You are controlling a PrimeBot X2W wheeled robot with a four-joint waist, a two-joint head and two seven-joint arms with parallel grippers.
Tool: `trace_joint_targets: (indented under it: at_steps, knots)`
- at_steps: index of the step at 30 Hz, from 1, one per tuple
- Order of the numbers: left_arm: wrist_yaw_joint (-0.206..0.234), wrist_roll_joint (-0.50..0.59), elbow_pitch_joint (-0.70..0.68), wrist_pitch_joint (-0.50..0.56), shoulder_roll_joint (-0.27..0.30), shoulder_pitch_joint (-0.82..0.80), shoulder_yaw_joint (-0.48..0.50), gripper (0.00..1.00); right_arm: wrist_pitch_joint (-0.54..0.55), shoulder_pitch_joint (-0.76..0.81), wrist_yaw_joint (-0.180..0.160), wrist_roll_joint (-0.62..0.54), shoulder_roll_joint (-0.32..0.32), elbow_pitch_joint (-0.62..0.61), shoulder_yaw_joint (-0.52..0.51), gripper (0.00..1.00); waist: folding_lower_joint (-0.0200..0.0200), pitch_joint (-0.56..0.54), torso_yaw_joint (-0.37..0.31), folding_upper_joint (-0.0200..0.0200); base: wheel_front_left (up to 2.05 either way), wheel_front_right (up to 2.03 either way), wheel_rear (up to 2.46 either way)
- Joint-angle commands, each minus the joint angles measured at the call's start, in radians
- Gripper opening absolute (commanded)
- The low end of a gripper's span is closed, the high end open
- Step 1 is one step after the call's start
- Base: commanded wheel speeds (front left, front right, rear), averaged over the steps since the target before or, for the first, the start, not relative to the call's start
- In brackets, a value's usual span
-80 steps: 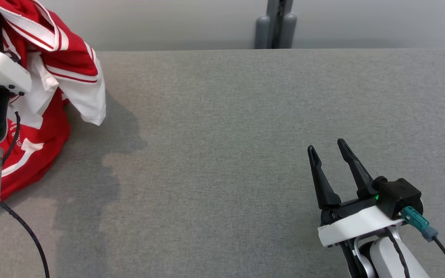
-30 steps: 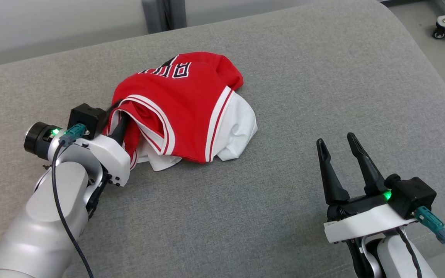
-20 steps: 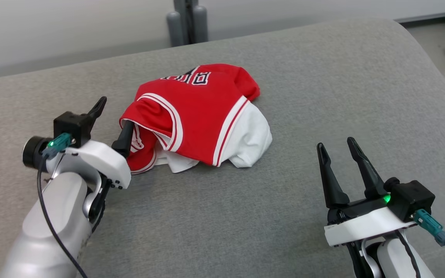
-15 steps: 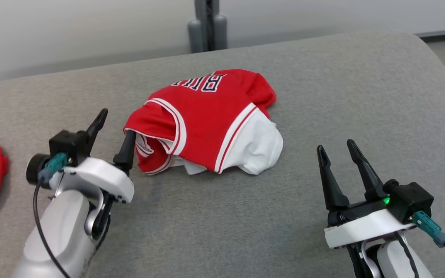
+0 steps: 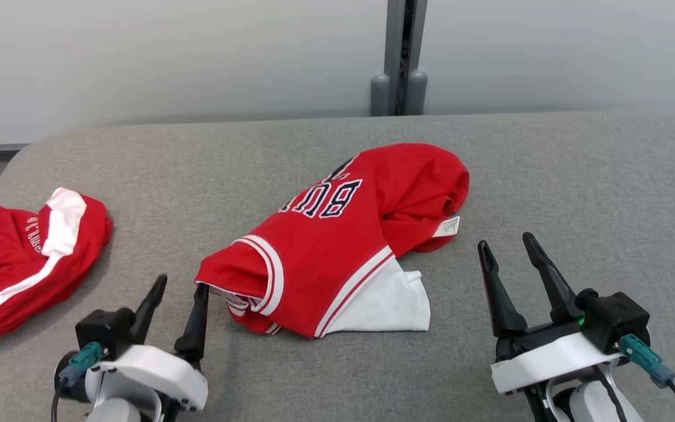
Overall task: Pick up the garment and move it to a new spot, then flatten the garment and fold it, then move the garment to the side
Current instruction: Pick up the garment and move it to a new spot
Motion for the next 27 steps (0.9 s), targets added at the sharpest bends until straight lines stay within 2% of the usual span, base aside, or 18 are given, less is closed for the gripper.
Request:
trace_joint_targets:
  at_steps: [1,5,12,18,22,27]
  knots:
    - [-0.003,0.002,0.007,0.016,0.016,0.014,-0.004,1.0,-0.002,0.014,0.0,-0.005,-0.008,0.0,0.0,1.0,0.0,-0.015,0.013,0.0,0.0,0.0,0.0]
    - [-0.005,-0.004,-0.004,0.059,0.038,0.051,-0.014,1.0,-0.002,0.018,0.0,-0.003,-0.008,-0.001,0.005,1.0,0.0,-0.023,0.011,0.0,0.0,0.0,0.0]
    - [0.045,-0.023,-0.126,0.007,0.038,0.11,0.046,1.0,-0.002,0.027,0.0,0.001,-0.008,-0.008,-0.004,1.0,0.0,-0.029,-0.003,0.0,0.0,0.0,0.0]
    - [0.067,-0.03,-0.238,-0.021,-0.006,0.177,0.12,1.0,-0.002,0.048,0.0,-0.008,-0.008,-0.017,-0.022,1.0,0.0,-0.05,-0.017,0.0,0.0,0.0,0.0]
    - [0.085,0.059,-0.328,-0.022,-0.045,0.23,0.167,1.0,-0.002,0.074,0.0,-0.015,-0.008,-0.025,-0.034,1.0,0.0,-0.068,-0.024,0.0,0.0,0.0,0.0]
    - [0.076,0.133,-0.369,-0.022,-0.091,0.299,0.215,1.0,-0.002,0.102,0.0,-0.037,-0.008,-0.022,-0.032,1.0,0.0,-0.088,-0.031,0.0,0.0,0.0,0.0]
